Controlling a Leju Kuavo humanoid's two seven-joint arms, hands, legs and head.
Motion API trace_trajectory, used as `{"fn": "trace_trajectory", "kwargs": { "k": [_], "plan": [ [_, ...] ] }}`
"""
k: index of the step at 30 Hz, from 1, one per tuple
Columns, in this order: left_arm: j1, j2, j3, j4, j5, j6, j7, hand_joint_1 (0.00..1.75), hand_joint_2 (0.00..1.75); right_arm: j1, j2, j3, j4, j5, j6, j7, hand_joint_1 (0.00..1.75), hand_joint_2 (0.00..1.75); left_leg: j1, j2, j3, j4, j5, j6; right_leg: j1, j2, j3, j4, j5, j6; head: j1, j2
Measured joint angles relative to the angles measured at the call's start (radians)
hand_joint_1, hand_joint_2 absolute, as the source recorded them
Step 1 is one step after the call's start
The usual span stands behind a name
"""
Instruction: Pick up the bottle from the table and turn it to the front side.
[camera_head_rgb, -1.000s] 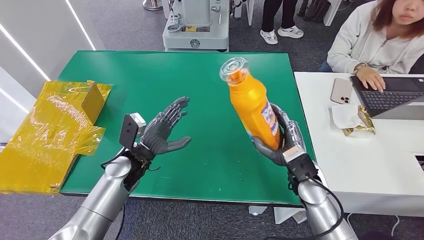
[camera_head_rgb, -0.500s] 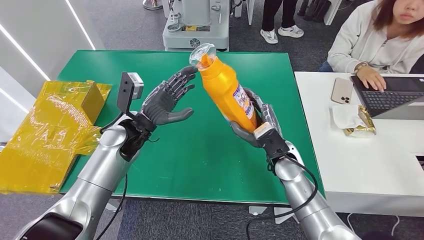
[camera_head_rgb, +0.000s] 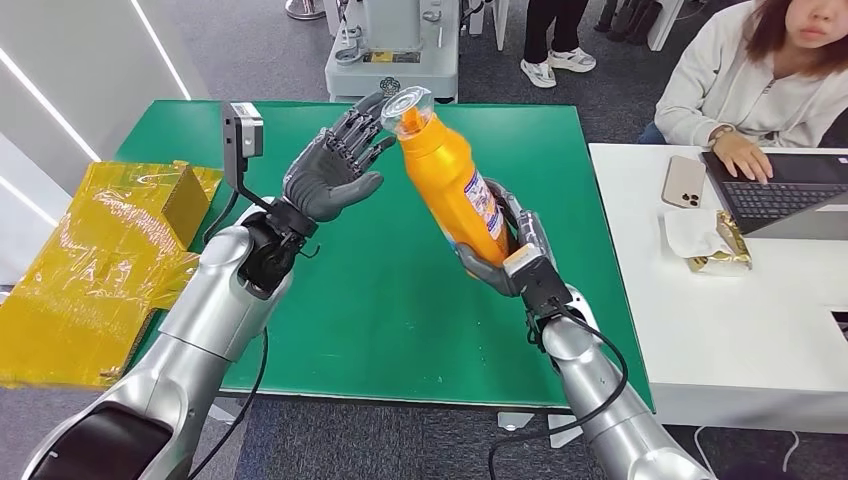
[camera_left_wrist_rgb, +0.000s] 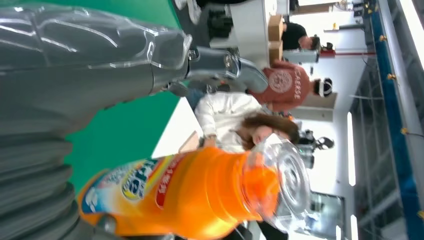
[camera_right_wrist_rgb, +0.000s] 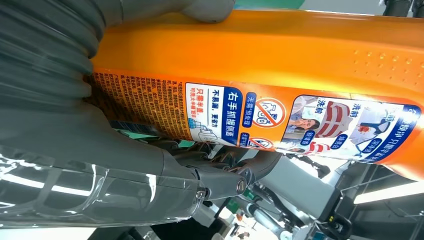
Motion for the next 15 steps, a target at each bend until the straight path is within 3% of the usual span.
{"fn": "trace_trajectory", "kwargs": {
  "k": [9, 15],
  "plan": [
    [0.020, -0.110, 0.000, 0.077, 0.165, 0.004, 0.061, 0.00, 1.75, 0.003, 0.033, -0.022, 0.041, -0.008, -0.010, -0.017, 1.75, 1.75, 0.000, -0.001, -0.001, 0.000, 0.000, 0.000, 0.000, 0.000, 0.000, -0.001, 0.000, 0.000, 0.000, 0.000],
    [0.030, -0.162, -0.020, 0.121, 0.128, 0.057, 0.019, 0.00, 1.75, 0.014, 0.042, -0.042, 0.054, -0.003, -0.022, -0.019, 1.75, 1.75, 0.000, 0.000, -0.001, 0.000, 0.000, 0.000, 0.000, 0.000, 0.000, -0.001, 0.000, 0.000, 0.000, 0.000]
  ]
}}
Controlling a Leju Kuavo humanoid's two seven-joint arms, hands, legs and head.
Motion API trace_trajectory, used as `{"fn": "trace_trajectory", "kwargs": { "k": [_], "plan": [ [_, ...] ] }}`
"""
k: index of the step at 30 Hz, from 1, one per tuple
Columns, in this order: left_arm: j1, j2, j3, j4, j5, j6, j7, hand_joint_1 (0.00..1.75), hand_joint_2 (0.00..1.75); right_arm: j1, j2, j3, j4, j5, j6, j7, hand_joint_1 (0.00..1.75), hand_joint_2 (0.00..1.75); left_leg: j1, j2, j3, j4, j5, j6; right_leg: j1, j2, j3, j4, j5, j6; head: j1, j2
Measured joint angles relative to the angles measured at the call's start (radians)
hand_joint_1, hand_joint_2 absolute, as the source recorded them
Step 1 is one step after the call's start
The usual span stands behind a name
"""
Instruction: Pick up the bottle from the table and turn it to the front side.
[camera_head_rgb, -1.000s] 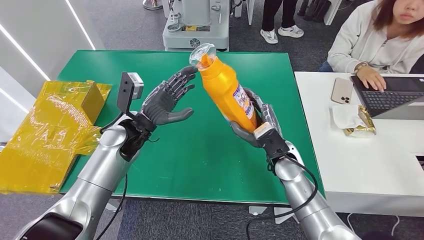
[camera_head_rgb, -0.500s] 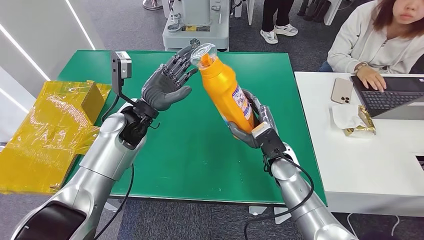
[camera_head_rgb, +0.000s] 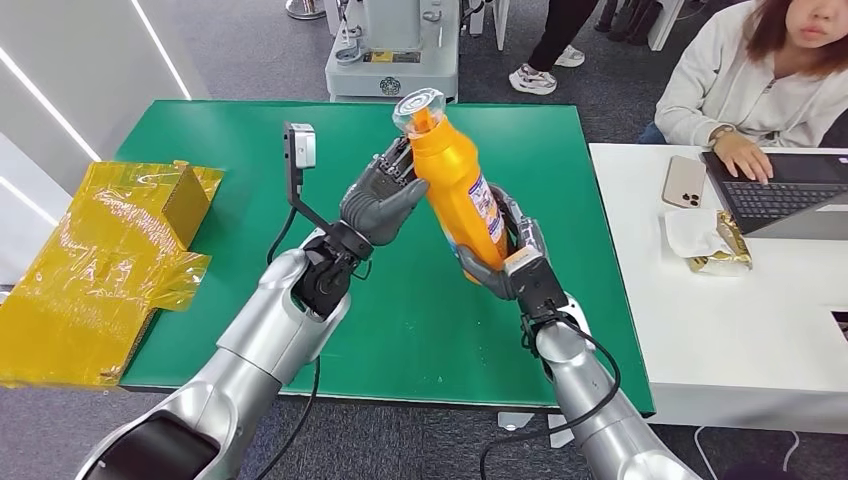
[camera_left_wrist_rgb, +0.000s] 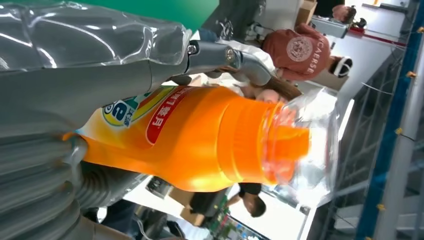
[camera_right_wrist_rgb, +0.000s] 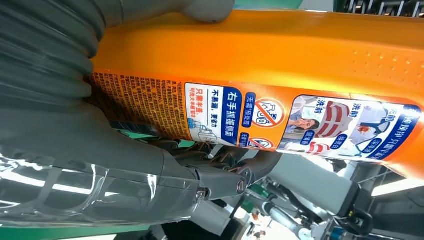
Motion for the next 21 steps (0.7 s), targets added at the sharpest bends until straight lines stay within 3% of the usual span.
{"fn": "trace_trajectory", "kwargs": {
  "k": [9, 15, 21],
  "plan": [
    [0.003, -0.013, -0.071, 0.039, -0.269, 0.186, -0.172, 0.00, 1.75, 0.034, 0.005, -0.025, -0.027, 0.035, 0.004, 0.034, 1.75, 1.75, 0.000, 0.000, 0.000, 0.000, 0.000, 0.000, 0.000, 0.000, 0.000, 0.000, 0.000, 0.000, 0.000, 0.000],
    [0.003, -0.014, -0.084, 0.041, -0.431, 0.324, -0.236, 0.00, 1.75, 0.040, 0.010, -0.036, -0.039, 0.037, 0.021, 0.041, 1.75, 1.75, 0.000, 0.000, 0.000, 0.000, 0.000, 0.000, 0.000, 0.000, 0.000, 0.000, 0.000, 0.000, 0.000, 0.000],
    [0.002, -0.024, -0.087, 0.044, -0.462, 0.306, -0.207, 0.00, 1.75, 0.041, 0.020, -0.038, -0.037, 0.051, 0.024, 0.056, 1.75, 1.75, 0.000, 0.000, 0.000, 0.000, 0.000, 0.000, 0.000, 0.000, 0.000, 0.000, 0.000, 0.000, 0.000, 0.000]
  ]
}}
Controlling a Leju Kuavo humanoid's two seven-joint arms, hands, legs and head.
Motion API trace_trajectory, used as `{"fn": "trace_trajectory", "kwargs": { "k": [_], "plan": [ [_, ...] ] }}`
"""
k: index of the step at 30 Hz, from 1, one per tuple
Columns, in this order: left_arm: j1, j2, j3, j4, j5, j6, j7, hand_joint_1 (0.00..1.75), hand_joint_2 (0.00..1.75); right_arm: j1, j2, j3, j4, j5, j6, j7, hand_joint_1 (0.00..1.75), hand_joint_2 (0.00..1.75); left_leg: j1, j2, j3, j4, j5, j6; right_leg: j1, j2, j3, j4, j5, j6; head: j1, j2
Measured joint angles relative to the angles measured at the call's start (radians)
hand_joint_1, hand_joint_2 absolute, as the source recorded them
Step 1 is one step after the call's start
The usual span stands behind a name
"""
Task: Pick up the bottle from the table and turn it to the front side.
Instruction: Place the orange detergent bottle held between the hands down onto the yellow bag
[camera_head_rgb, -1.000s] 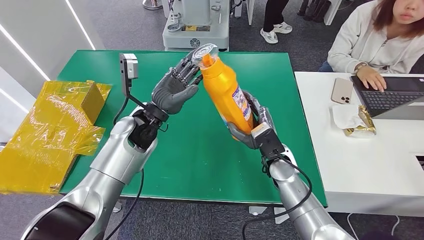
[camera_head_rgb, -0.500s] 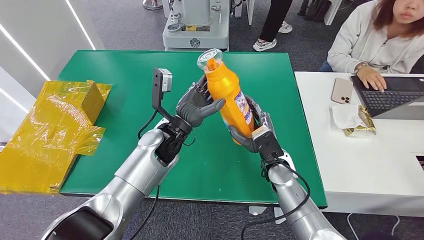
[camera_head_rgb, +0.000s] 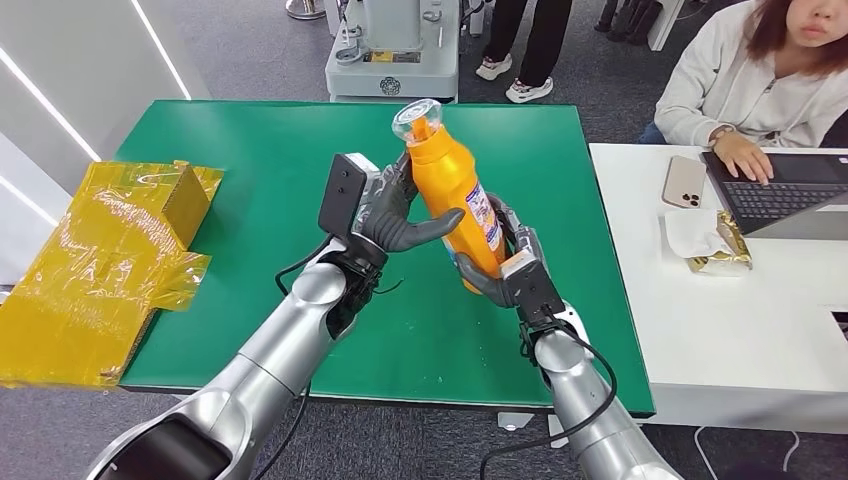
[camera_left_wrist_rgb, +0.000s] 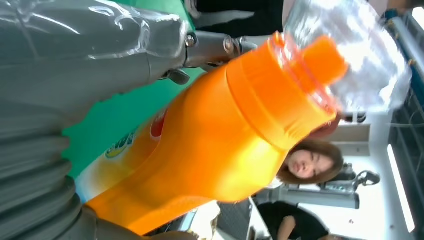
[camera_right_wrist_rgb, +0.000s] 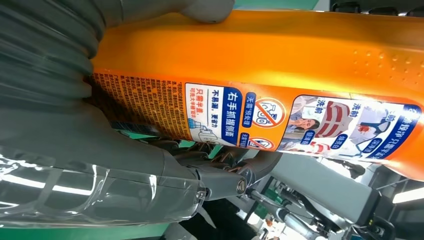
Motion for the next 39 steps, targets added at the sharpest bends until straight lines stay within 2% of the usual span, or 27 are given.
{"fn": "trace_trajectory", "kwargs": {
  "k": [9, 17, 25, 29, 35, 39],
  "plan": [
    [-0.019, -0.007, 0.001, 0.036, 0.040, -0.092, 0.050, 0.00, 1.75, 0.011, 0.003, -0.003, 0.016, 0.018, -0.004, -0.002, 1.75, 1.75, 0.000, 0.000, 0.000, 0.000, 0.000, 0.000, 0.000, 0.000, 0.000, 0.000, 0.000, 0.000, 0.000, 0.000],
    [-0.036, -0.020, 0.024, 0.079, 0.161, -0.259, 0.154, 0.00, 1.75, 0.018, 0.005, -0.007, 0.044, 0.034, -0.010, -0.008, 1.75, 1.75, 0.000, 0.000, 0.000, 0.000, 0.000, 0.000, 0.000, 0.000, 0.000, 0.000, 0.000, 0.000, 0.000, 0.000],
    [-0.041, -0.027, 0.032, 0.096, 0.210, -0.287, 0.197, 0.00, 1.75, 0.018, 0.017, -0.007, 0.069, 0.036, -0.020, -0.022, 1.75, 1.75, 0.000, 0.000, 0.000, 0.000, 0.000, 0.000, 0.000, 0.000, 0.000, 0.000, 0.000, 0.000, 0.000, 0.000],
    [-0.041, -0.033, 0.031, 0.100, 0.190, -0.257, 0.182, 0.00, 1.75, 0.015, 0.023, -0.006, 0.076, 0.038, -0.021, -0.022, 1.75, 1.75, 0.000, 0.000, 0.000, 0.000, 0.000, 0.000, 0.000, 0.000, 0.000, 0.000, 0.000, 0.000, 0.000, 0.000],
    [-0.048, -0.048, -0.019, 0.100, 0.000, -0.036, 0.056, 0.00, 1.75, 0.003, 0.032, 0.000, 0.084, 0.035, -0.020, -0.020, 1.75, 1.75, 0.000, 0.000, 0.000, 0.000, 0.000, 0.000, 0.000, 0.000, 0.000, 0.000, 0.000, 0.000, 0.000, 0.000],
    [-0.054, -0.048, -0.053, 0.103, -0.056, 0.030, 0.034, 0.00, 1.75, 0.003, 0.035, 0.001, 0.084, 0.037, -0.020, -0.018, 1.75, 1.75, 0.000, 0.000, 0.000, 0.000, 0.000, 0.000, 0.000, 0.000, 0.000, 0.000, 0.000, 0.000, 0.000, 0.000]
  ]
}}
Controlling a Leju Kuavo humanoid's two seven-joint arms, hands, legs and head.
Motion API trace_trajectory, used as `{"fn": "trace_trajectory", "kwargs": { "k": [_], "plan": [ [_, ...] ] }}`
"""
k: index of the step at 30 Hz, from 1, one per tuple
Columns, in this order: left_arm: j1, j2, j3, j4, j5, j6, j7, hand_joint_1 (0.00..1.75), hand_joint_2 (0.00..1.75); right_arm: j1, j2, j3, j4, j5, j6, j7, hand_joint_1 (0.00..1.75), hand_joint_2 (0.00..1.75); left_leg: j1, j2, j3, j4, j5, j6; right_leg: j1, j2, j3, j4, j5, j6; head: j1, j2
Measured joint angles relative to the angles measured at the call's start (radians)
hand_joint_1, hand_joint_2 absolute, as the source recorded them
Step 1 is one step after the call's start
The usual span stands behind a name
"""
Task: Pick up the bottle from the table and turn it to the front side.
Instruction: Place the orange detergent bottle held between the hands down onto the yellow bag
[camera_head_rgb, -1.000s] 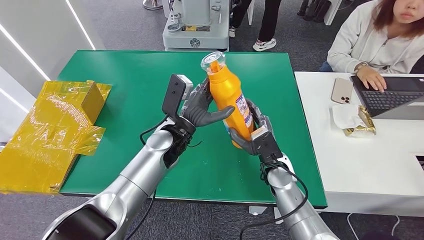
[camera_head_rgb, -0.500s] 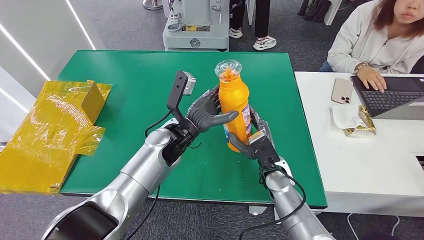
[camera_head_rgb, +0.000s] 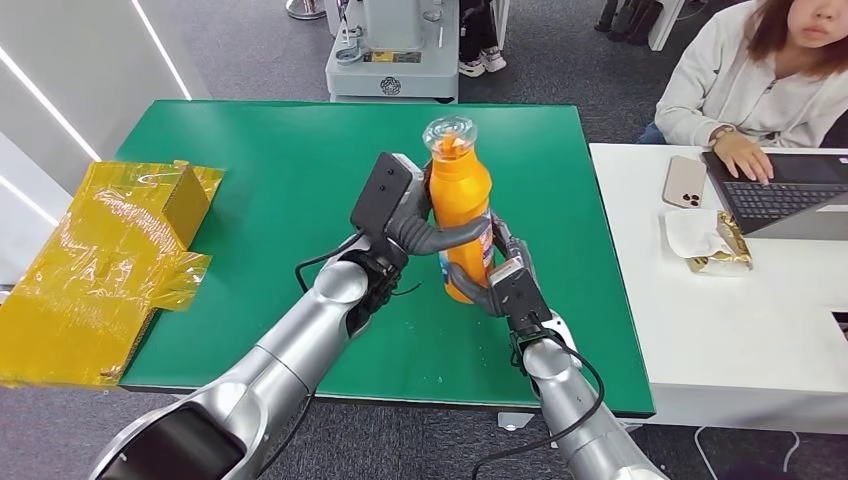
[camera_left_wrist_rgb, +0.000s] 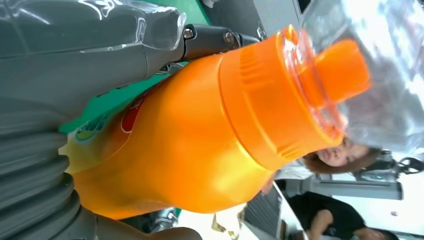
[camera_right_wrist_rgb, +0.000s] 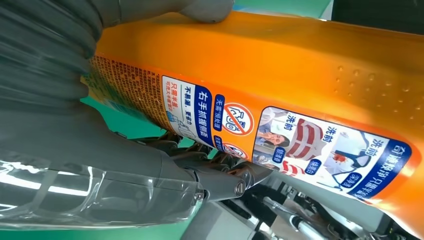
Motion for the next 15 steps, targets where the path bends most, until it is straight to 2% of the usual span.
{"fn": "trace_trajectory", "kwargs": {
  "k": [4, 8, 15],
  "plan": [
    [0.000, 0.000, -0.012, 0.001, -0.028, 0.027, -0.002, 0.00, 1.75, 0.000, 0.000, 0.000, 0.002, 0.001, 0.001, 0.001, 1.75, 1.75, 0.000, 0.000, 0.000, 0.000, 0.000, 0.000, 0.000, 0.000, 0.000, 0.000, 0.000, 0.000, 0.000, 0.000],
    [0.000, 0.000, -0.015, 0.001, -0.045, 0.040, -0.001, 1.75, 1.75, -0.001, 0.000, 0.000, 0.007, 0.006, 0.001, 0.001, 1.75, 1.75, 0.000, 0.000, 0.000, 0.000, 0.000, 0.000, 0.000, 0.000, 0.000, 0.000, 0.000, 0.000, 0.000, 0.000],
    [0.000, 0.000, -0.015, 0.002, -0.057, 0.049, 0.004, 1.75, 1.75, -0.007, 0.002, 0.000, 0.018, 0.011, 0.005, 0.002, 1.75, 1.75, 0.000, 0.000, 0.000, 0.000, 0.000, 0.000, 0.000, 0.000, 0.000, 0.000, 0.000, 0.000, 0.000, 0.000]
  ]
}}
